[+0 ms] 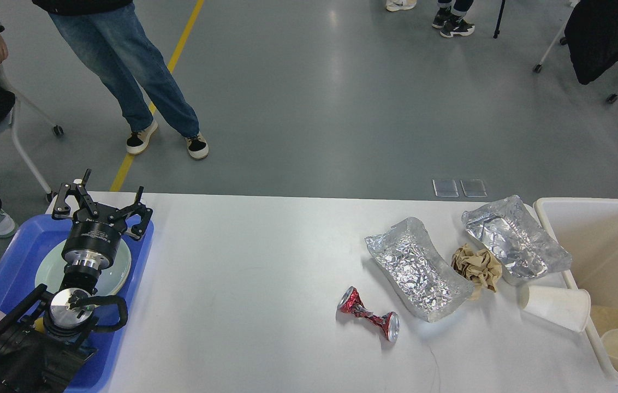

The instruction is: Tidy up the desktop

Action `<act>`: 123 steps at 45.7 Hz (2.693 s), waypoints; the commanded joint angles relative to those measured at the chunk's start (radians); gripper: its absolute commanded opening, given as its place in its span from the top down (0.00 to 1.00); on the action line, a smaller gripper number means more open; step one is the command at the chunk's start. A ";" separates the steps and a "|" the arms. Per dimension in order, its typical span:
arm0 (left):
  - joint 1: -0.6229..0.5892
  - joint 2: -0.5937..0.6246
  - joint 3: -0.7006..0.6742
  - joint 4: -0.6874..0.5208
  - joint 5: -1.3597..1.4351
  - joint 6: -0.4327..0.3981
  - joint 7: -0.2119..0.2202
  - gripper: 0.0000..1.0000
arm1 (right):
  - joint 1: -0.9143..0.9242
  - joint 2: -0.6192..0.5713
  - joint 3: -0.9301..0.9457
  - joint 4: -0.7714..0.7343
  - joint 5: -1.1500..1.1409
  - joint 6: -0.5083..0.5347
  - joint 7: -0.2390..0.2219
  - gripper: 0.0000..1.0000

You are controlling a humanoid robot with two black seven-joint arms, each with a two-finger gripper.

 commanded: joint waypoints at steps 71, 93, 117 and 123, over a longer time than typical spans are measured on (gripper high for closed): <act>0.000 0.001 0.000 0.000 0.000 -0.002 0.000 0.04 | 1.860 0.029 -0.547 1.353 -0.073 1.085 -0.238 0.00; 0.000 0.001 0.000 0.000 0.000 -0.002 0.000 0.04 | 2.142 -0.031 -0.391 1.635 -0.067 1.073 -0.230 0.00; 0.000 0.000 0.000 0.000 0.000 -0.002 0.000 0.04 | 2.004 -0.028 -0.472 1.600 -0.035 0.923 -0.235 0.00; 0.000 0.000 0.000 0.000 0.000 -0.002 0.000 0.04 | 1.980 -0.003 -0.544 1.589 0.153 0.815 -0.238 0.00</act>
